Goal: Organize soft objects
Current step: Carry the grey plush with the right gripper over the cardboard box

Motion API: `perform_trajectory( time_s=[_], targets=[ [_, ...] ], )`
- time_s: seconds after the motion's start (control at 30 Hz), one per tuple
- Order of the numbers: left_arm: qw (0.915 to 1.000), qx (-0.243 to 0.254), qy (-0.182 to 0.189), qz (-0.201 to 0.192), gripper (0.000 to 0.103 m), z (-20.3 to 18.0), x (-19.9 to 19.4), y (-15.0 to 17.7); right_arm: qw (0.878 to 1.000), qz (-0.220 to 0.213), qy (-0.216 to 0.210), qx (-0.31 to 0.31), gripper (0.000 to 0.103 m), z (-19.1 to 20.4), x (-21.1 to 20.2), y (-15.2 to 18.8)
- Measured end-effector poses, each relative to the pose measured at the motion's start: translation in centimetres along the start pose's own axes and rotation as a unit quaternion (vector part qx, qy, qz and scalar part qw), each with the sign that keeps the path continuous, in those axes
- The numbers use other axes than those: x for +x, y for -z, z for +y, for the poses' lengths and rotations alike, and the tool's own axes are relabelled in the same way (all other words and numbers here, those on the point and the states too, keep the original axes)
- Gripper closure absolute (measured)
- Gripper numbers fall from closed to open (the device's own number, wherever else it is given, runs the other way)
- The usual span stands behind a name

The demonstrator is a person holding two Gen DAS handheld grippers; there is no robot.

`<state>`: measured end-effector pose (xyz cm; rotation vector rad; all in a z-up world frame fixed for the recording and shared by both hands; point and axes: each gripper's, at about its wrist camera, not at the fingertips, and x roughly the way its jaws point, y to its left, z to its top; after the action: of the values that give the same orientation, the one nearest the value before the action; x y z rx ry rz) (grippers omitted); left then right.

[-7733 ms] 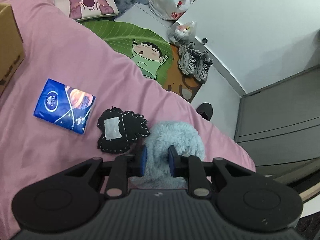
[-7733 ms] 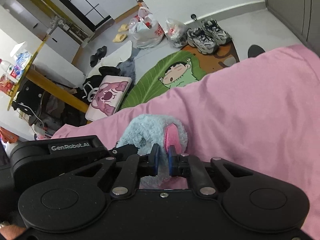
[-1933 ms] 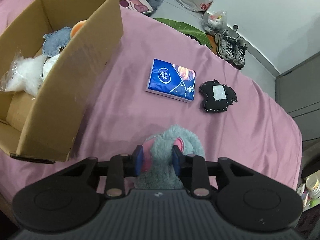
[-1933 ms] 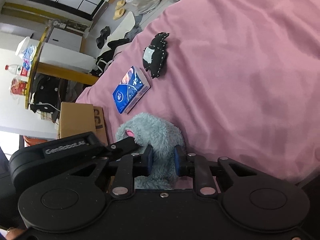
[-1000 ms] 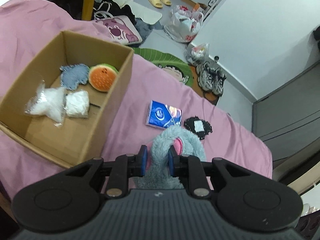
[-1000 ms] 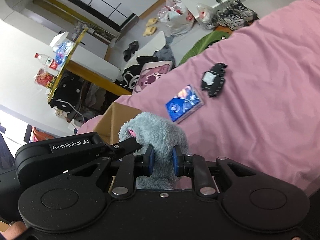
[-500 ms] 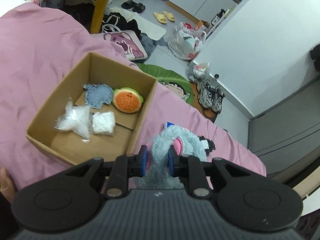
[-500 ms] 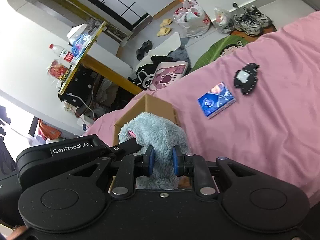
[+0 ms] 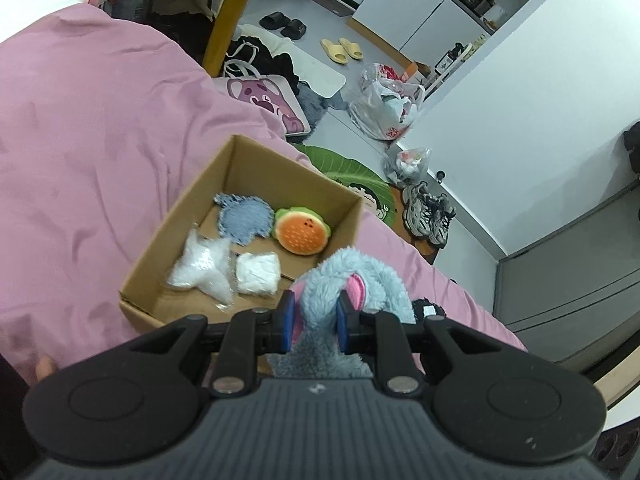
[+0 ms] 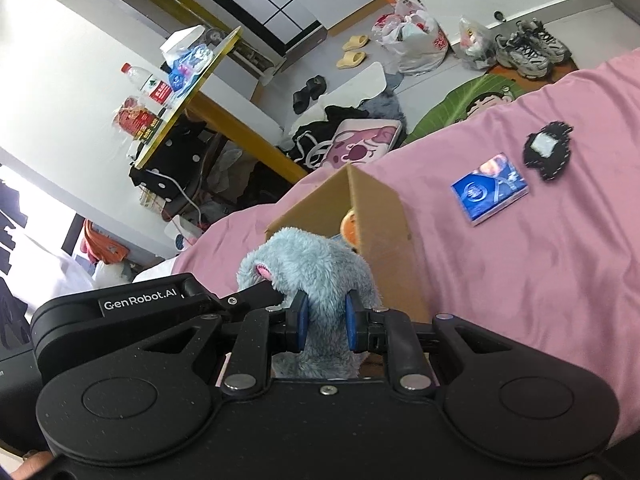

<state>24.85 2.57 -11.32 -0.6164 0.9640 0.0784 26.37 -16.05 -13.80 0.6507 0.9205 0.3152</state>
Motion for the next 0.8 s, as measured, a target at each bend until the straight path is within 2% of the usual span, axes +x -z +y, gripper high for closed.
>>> perform_trajectory(
  time_s=[0.43, 0.8],
  targets=[
    [0.9985, -0.055, -0.007, -0.004, 0.083, 5.7, -0.3, -2.1, 0.999, 0.037, 0.005, -0.036, 0.085, 4.0, 3.9, 1.2],
    [0.9976, -0.067, 0.000, 0.017, 0.083, 6.8, 2.3, -3.4, 0.997, 0.049, 0.035, -0.043, 0.084, 4.0, 6.0, 0.3]
  ],
)
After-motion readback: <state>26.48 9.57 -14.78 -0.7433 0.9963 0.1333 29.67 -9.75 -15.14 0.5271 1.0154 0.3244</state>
